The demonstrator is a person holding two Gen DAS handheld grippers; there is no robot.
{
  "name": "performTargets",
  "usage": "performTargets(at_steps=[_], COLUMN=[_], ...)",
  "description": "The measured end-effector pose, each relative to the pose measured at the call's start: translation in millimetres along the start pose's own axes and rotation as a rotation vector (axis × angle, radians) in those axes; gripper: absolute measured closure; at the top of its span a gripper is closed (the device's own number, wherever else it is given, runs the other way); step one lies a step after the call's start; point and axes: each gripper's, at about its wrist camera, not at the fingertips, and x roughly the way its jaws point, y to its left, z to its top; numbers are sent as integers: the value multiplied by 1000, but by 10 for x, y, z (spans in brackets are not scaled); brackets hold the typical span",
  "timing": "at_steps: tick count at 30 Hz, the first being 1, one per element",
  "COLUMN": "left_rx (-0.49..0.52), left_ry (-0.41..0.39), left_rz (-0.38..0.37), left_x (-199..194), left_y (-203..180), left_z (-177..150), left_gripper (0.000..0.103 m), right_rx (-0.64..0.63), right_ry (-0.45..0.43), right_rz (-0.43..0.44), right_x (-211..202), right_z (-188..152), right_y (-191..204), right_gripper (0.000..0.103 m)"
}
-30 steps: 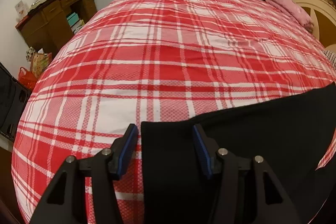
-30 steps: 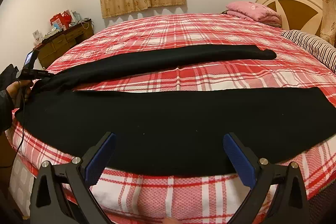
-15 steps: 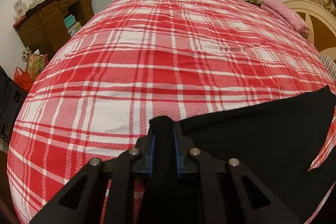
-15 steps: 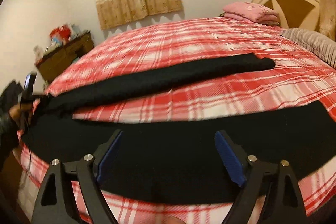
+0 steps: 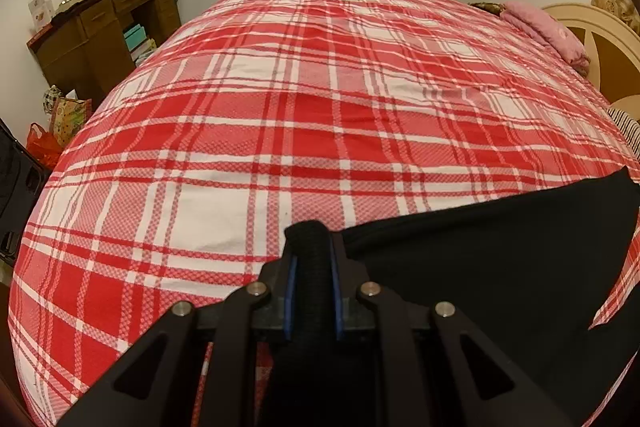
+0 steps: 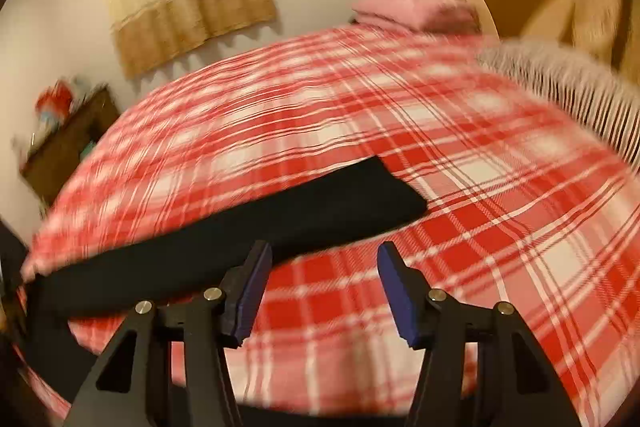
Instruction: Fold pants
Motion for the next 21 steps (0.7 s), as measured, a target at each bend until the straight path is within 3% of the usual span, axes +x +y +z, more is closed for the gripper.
performTargets(at_steps=[4, 9, 21], left_rx=[-9, -3, 12], left_ry=[-6, -2, 11], left_rz=[0, 10, 27], left_x=[19, 40, 105], left_y=[4, -3, -39], left_z=[-19, -16, -12], left_gripper=[88, 88, 87], right_rx=[67, -22, -114], right_ry=[41, 54, 165], right_rz=[-25, -82, -58], right_x=[392, 798, 1610], right_z=[293, 494, 670], right_y=[-305, -379, -325], right_gripper=[46, 46, 46])
